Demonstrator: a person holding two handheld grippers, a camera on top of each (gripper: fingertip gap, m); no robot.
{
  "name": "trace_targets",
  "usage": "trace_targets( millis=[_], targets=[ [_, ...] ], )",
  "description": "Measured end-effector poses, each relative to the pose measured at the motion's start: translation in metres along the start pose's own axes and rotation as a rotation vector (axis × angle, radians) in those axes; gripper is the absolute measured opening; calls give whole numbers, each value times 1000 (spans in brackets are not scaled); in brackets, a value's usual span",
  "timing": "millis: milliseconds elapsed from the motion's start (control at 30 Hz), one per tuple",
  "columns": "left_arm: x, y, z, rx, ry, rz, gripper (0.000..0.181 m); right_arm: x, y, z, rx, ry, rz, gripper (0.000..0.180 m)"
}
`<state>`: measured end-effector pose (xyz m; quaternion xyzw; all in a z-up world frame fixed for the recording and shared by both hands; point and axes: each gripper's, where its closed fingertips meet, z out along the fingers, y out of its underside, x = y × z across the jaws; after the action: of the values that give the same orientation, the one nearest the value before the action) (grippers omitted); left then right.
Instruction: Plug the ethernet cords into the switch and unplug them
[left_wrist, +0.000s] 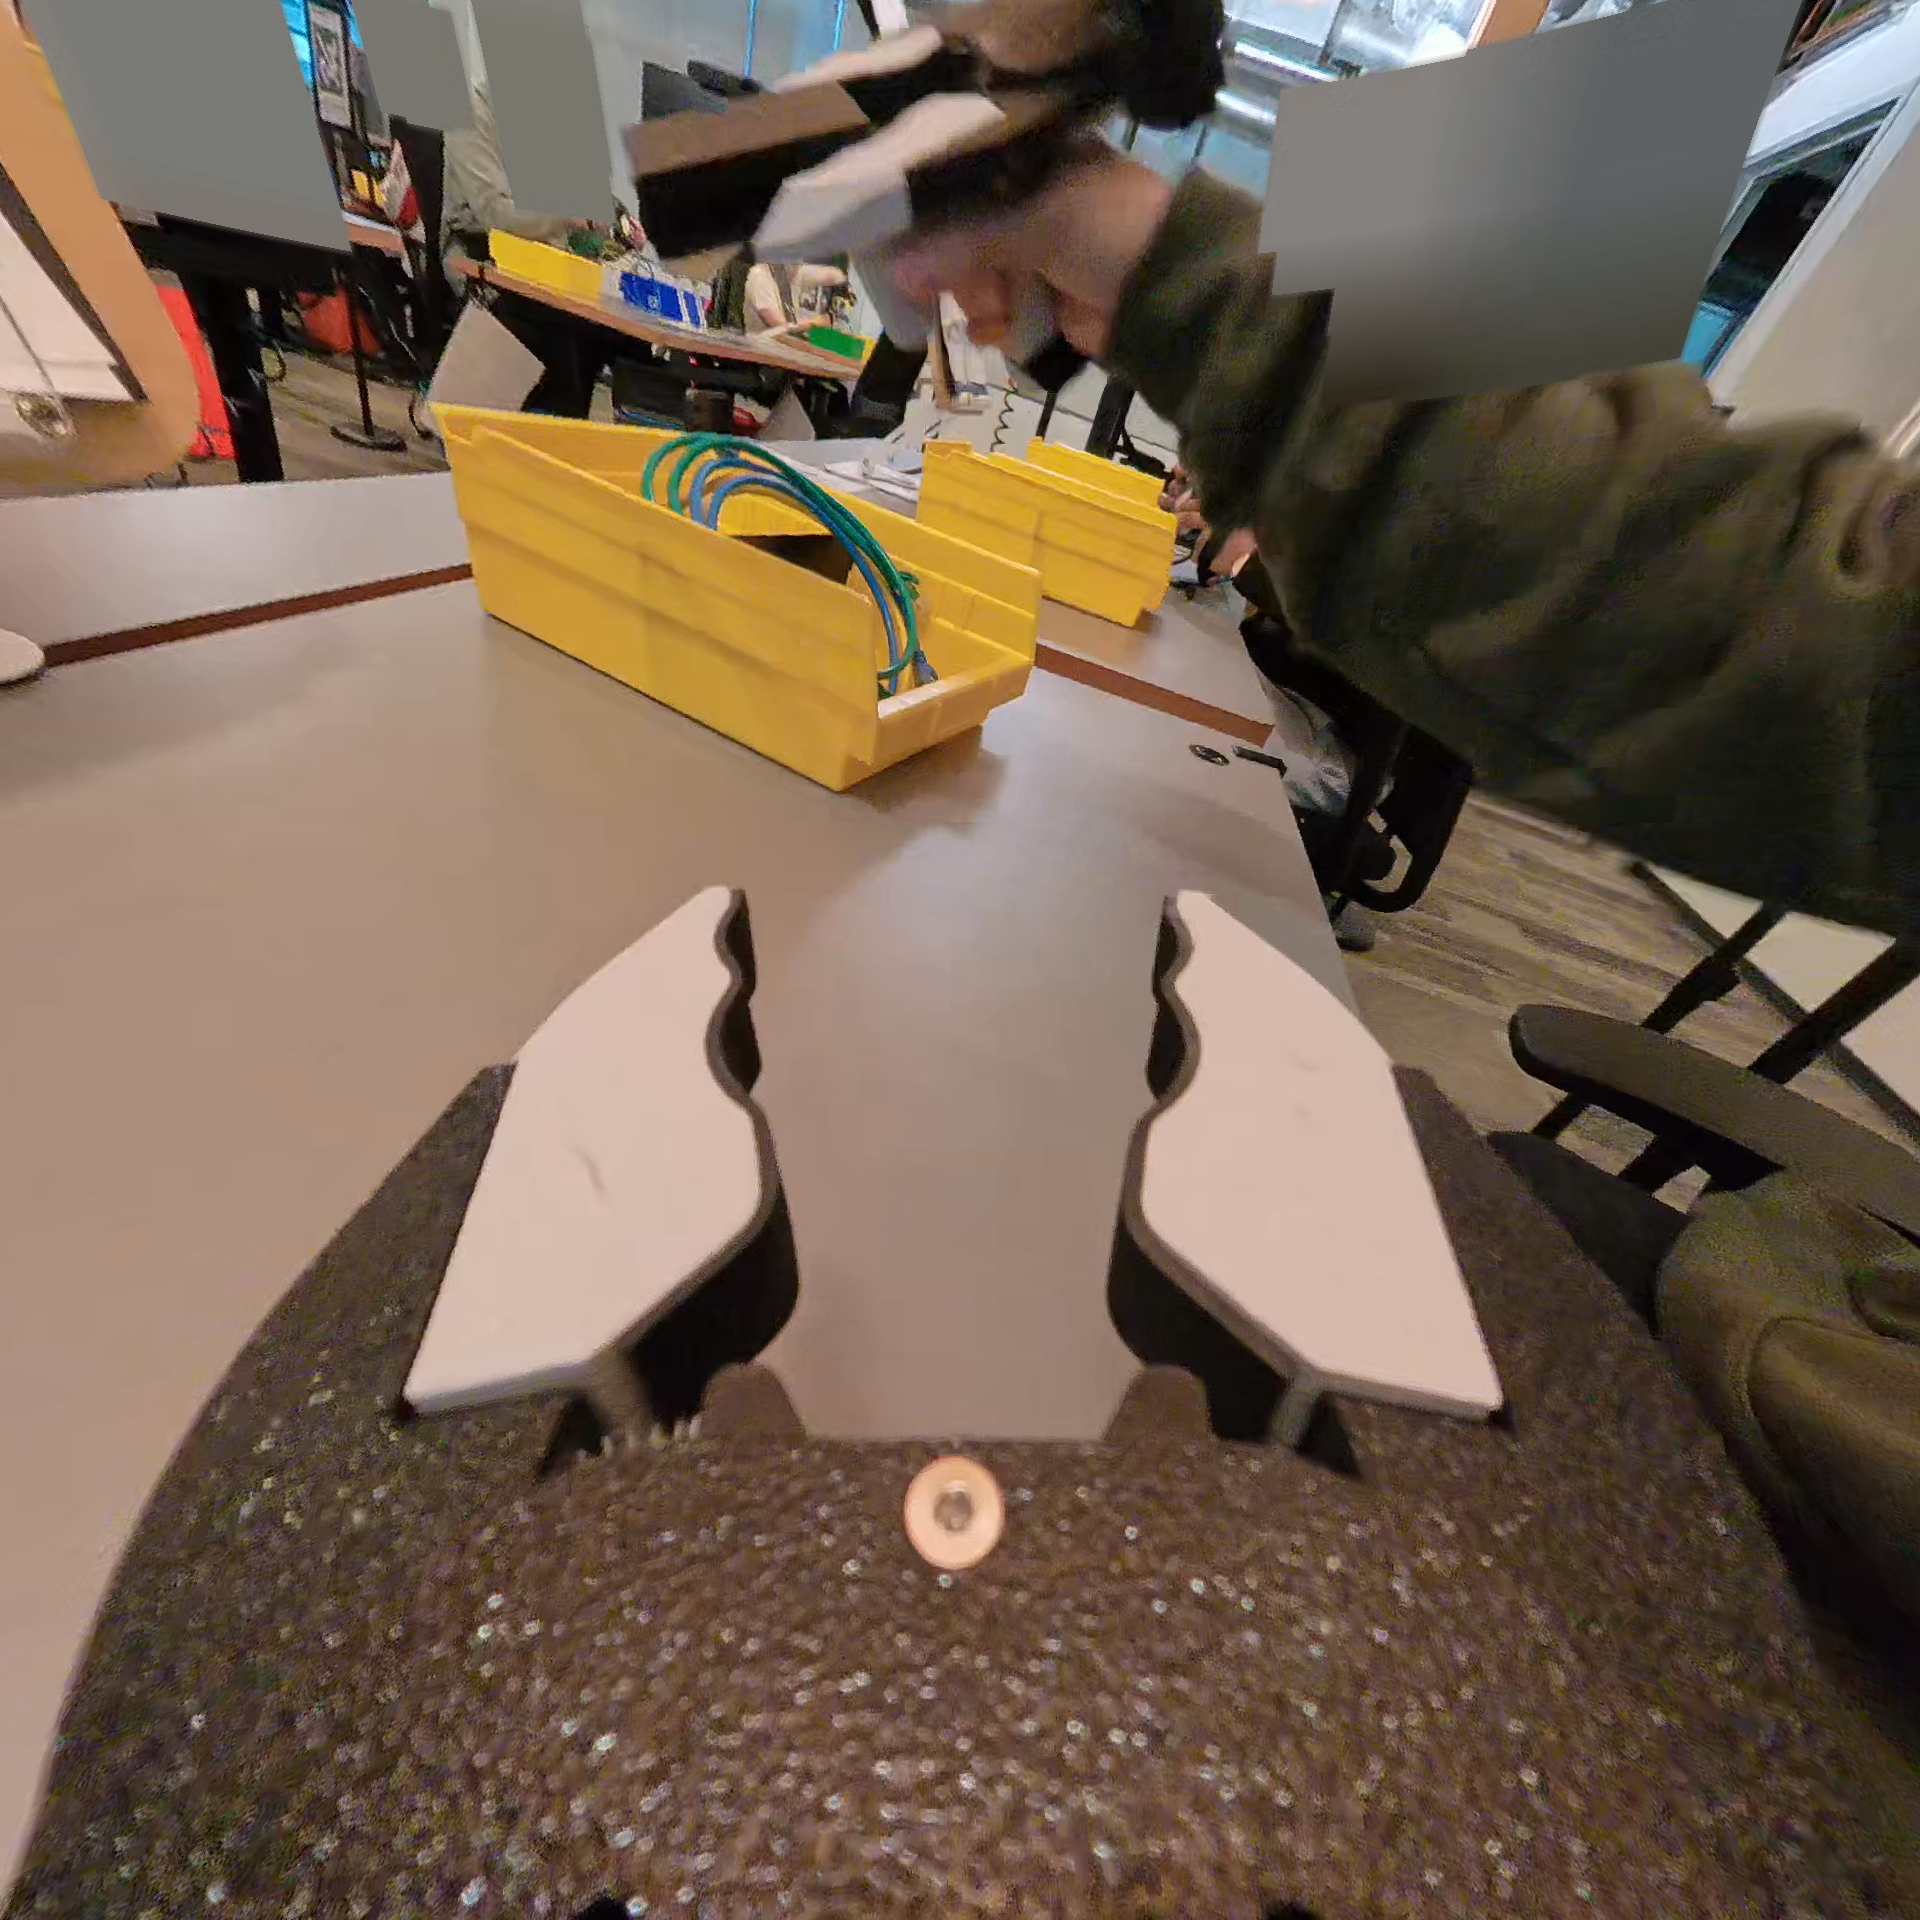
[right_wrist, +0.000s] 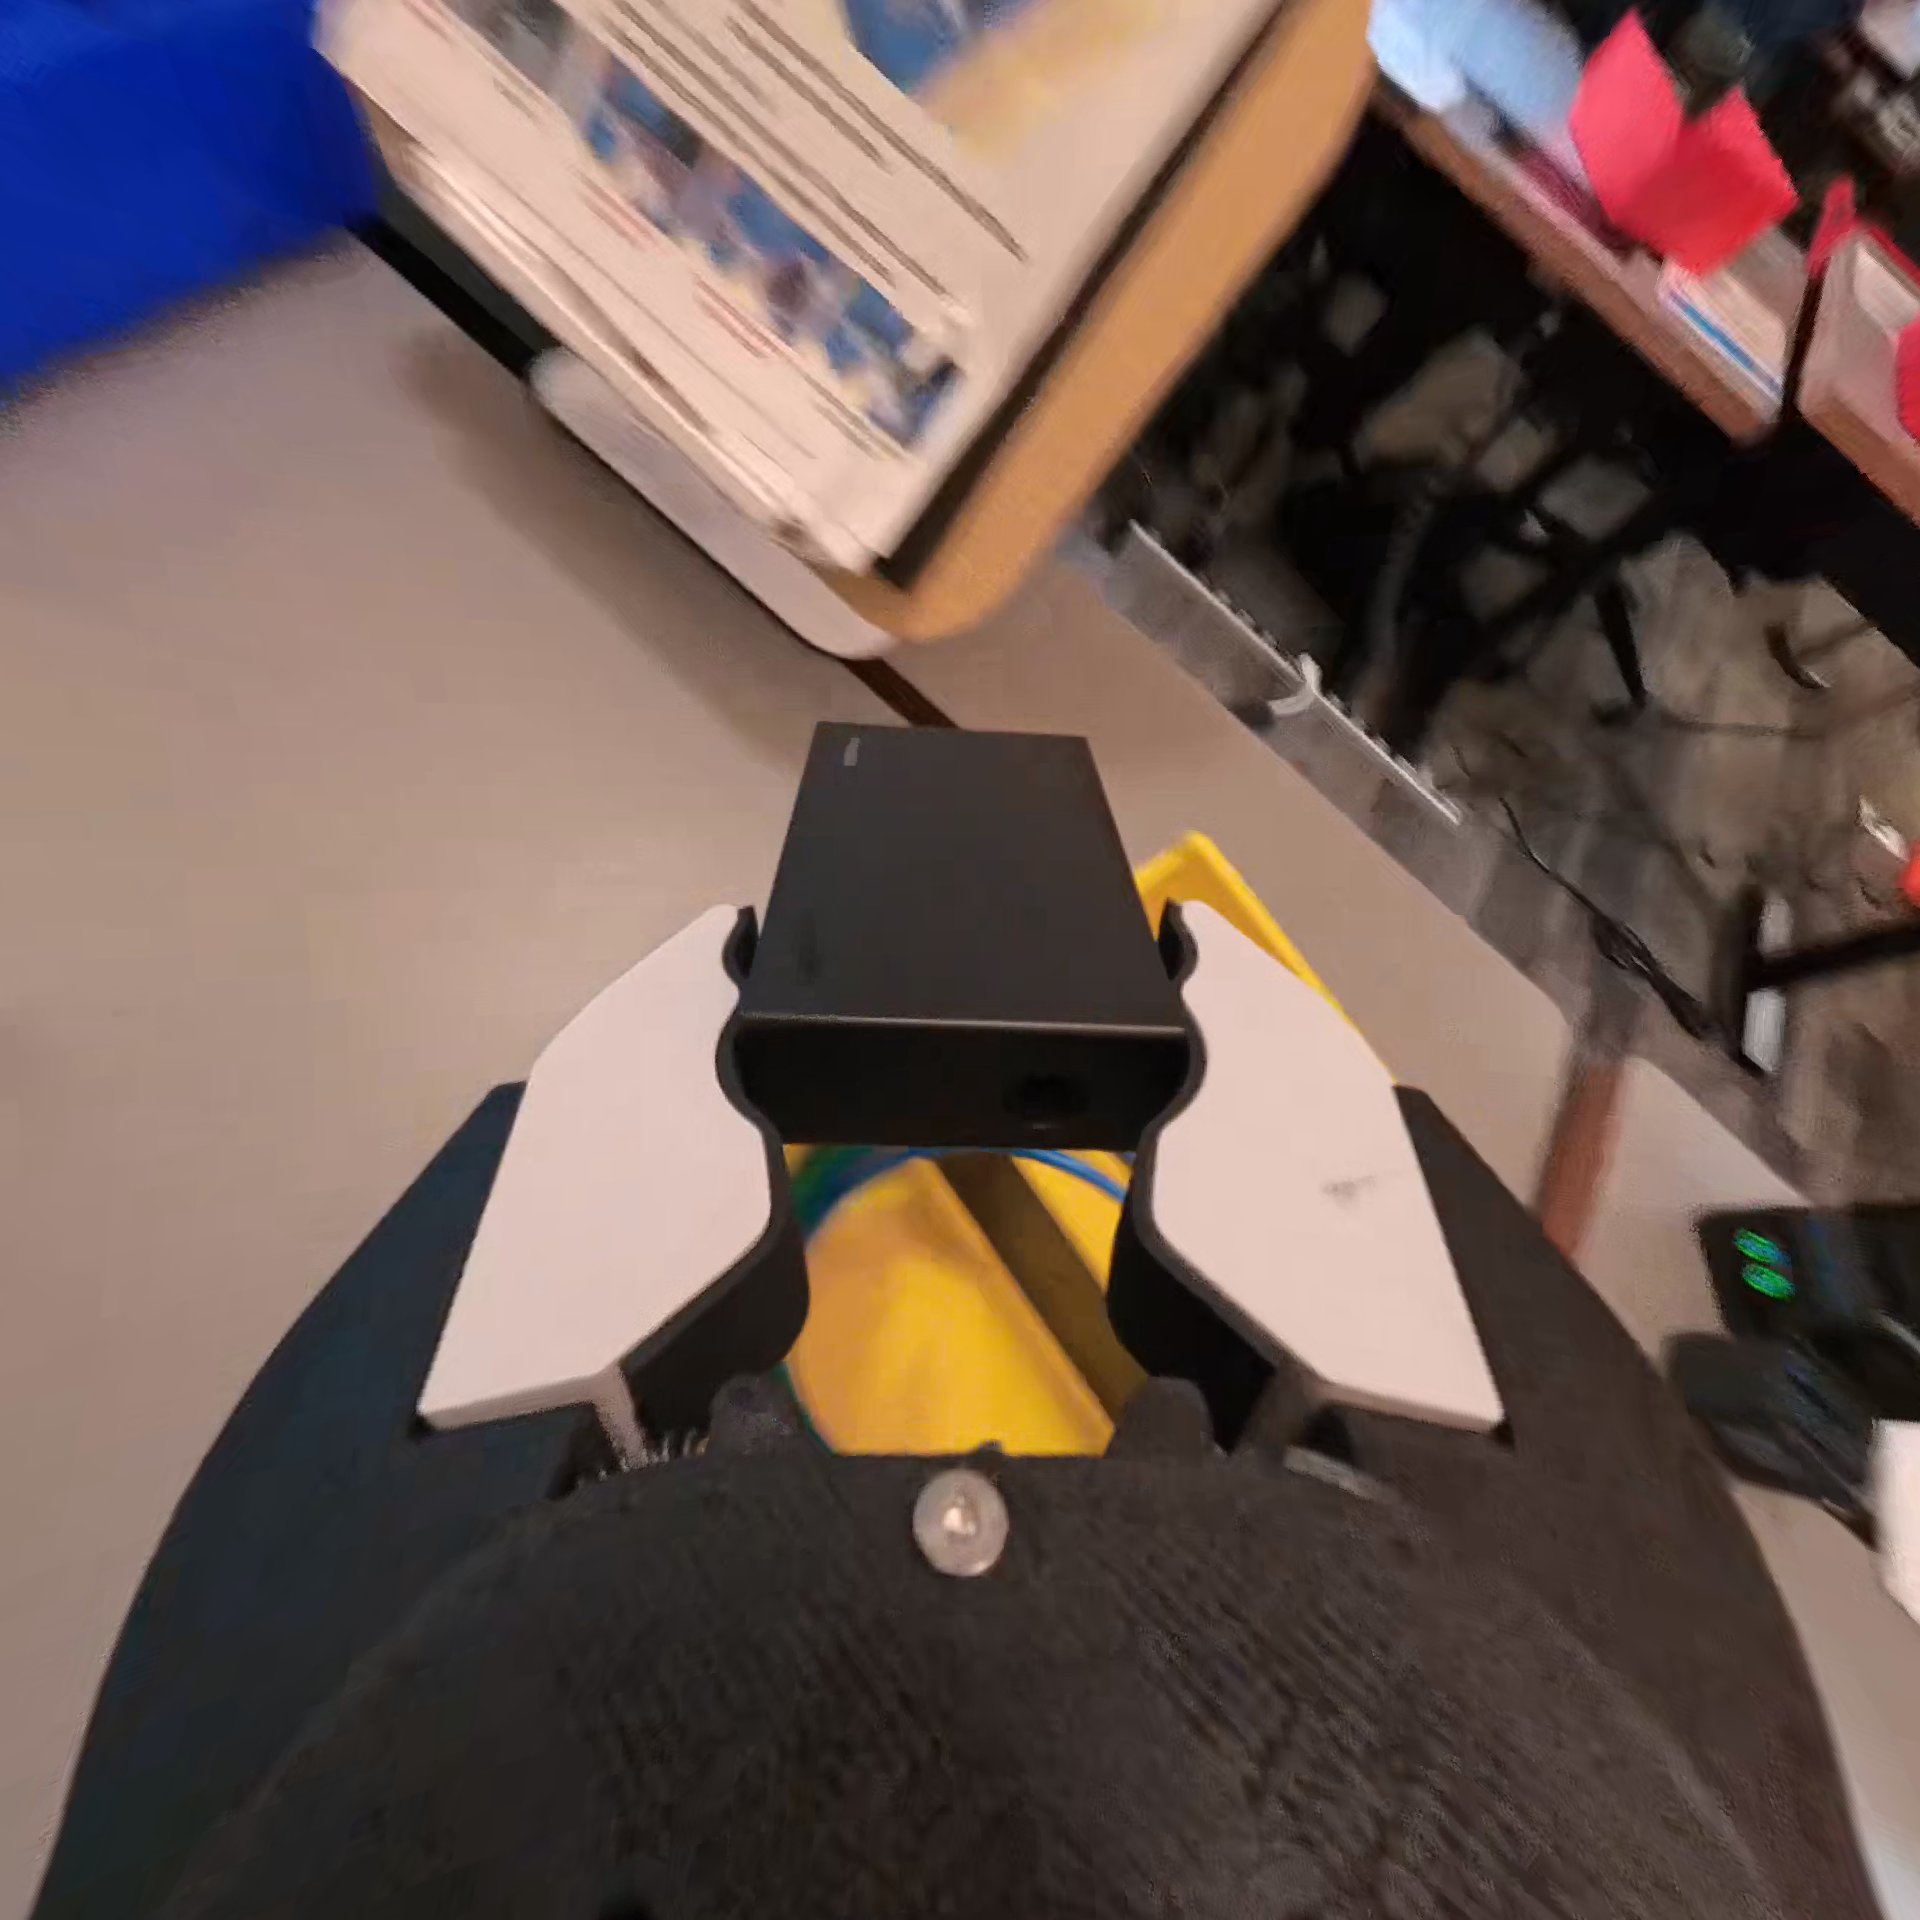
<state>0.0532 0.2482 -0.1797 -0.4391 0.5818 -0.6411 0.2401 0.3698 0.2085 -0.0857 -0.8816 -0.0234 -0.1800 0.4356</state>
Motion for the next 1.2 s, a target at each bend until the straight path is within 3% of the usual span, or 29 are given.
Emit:
trace_targets(
  millis=[167, 333, 500, 600, 767, 933, 1067, 1200],
  targets=[
    [3, 11, 12, -50, 13, -1, 70, 94, 67, 38, -542, 137, -135, 73],
    [2, 21, 17, -115, -11, 44, 70, 128, 136, 44, -1100, 95, -480, 73],
    [-2, 23, 16, -111, -15, 15, 70, 133, 148, 52, -1253, 48, -583, 74],
    [-3, 22, 15, -92, -7, -11, 70, 133, 146, 53, -1239, 25, -611, 74],
    [-1, 28, 19, -116, -2, -14, 70, 133, 136, 40, -1067, 42, -527, 77],
    [7, 33, 32, -142, 0, -19, 70, 132, 138, -7, -909, 106, -431, 79],
    [13, 42, 52, -198, -43, -1, 70, 100, 151, -61, -599, 230, -191, 77],
    [14, 39, 95, -199, -137, 30, 72, 13, 188, -110, -245, 188, 138, 73]
  ],
)
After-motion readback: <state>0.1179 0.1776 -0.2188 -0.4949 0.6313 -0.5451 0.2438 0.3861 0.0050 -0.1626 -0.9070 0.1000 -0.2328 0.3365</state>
